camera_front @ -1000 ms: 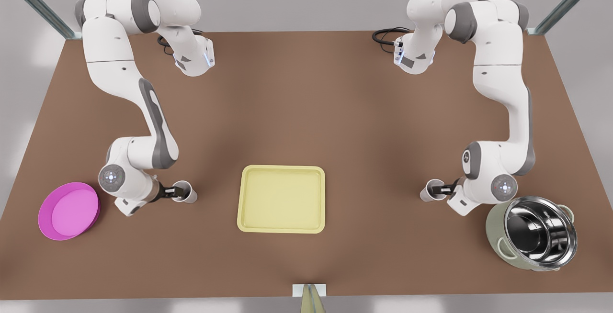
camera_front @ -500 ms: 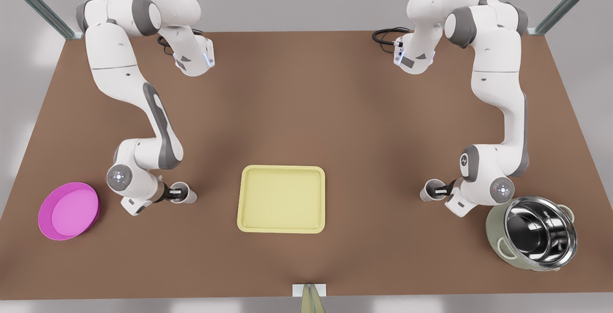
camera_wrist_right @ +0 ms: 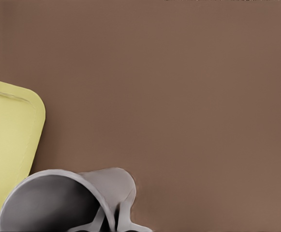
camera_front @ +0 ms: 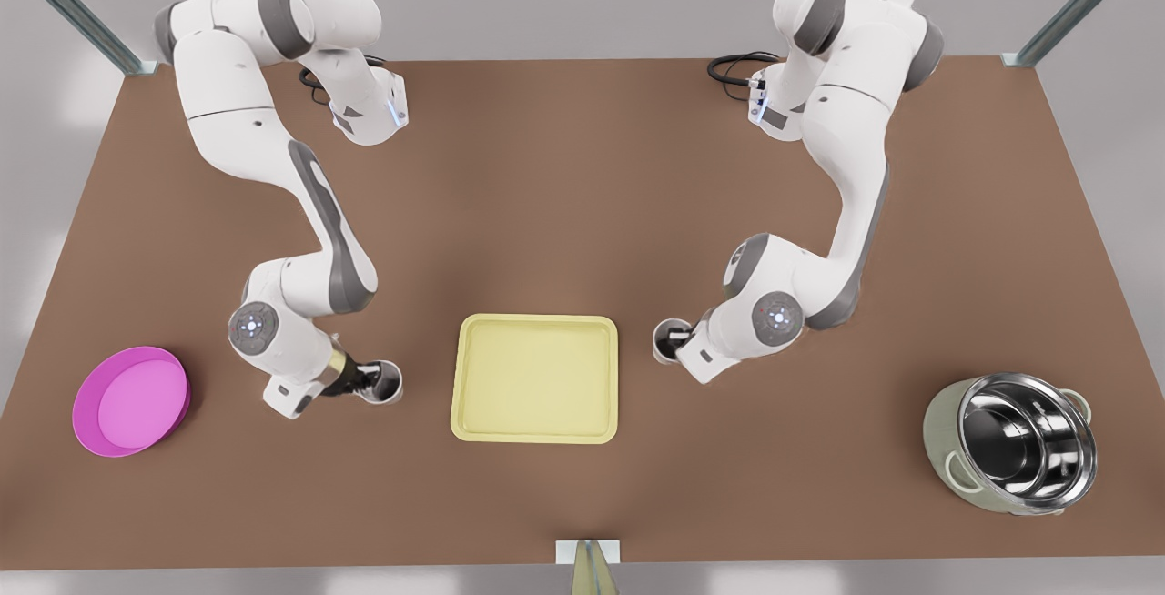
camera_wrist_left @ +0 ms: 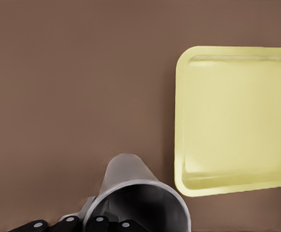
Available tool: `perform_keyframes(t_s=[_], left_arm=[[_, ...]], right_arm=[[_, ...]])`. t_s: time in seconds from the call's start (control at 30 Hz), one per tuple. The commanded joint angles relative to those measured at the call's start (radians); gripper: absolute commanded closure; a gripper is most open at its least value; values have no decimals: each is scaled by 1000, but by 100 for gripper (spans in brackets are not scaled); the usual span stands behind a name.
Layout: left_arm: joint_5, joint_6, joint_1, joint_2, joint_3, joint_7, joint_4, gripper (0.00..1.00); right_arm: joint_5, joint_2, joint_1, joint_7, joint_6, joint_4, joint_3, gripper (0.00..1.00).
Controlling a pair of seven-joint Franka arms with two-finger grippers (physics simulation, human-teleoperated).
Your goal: Use both arms to respectively pick up the white IKEA cups from the middle-left and middle-right positions, then place the white IKEA cups onto the middle-middle tray, ensuring that the cups remain upright and do not tip over
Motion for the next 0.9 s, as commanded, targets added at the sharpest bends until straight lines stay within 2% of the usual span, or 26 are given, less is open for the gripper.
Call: perform_keyframes(t_s=[0.0, 0.03, 0.2, 0.3, 0.6, 0.63, 0.7, 0.73, 0.77, 0.8, 0.83, 0.87], left_arm=[[-8, 36, -47, 50, -25, -882, 64, 79], [-11, 91, -53, 87, -28, -938, 95, 79], [-8, 96, -123, 212, -57, -959, 267, 79], [-8, 107, -127, 241, -56, -958, 288, 79], [-1, 203, -129, 305, -37, -954, 279, 78], [-1, 203, -129, 305, -37, -954, 279, 71], [-1, 203, -129, 305, -37, -954, 277, 71], [-1, 203, -129, 305, -37, -954, 277, 67], [-1, 203, -127, 305, -37, -954, 279, 58], [-1, 203, -127, 305, -37, -954, 277, 51], [-1, 202, -127, 305, -37, -954, 277, 39], [-4, 197, -121, 301, -37, -954, 277, 9]], right_arm=[[18, 11, 0, -47, 14, 0, 46, 79], [43, 17, 8, -47, 30, 0, 64, 79], [43, 48, 9, -44, 91, 11, 149, 79], [44, 53, 14, -41, 111, 11, 190, 79], [41, 140, 51, -47, 211, 9, 196, 79], [41, 146, 51, -47, 212, 8, 198, 79], [39, 148, 51, -47, 212, 8, 196, 79], [39, 148, 51, -47, 212, 8, 196, 79], [39, 148, 51, -44, 212, 8, 198, 19], [39, 148, 49, -47, 212, 8, 198, 0], [39, 148, 51, -47, 212, 8, 196, 0], [39, 146, 51, -47, 212, 8, 196, 0]])
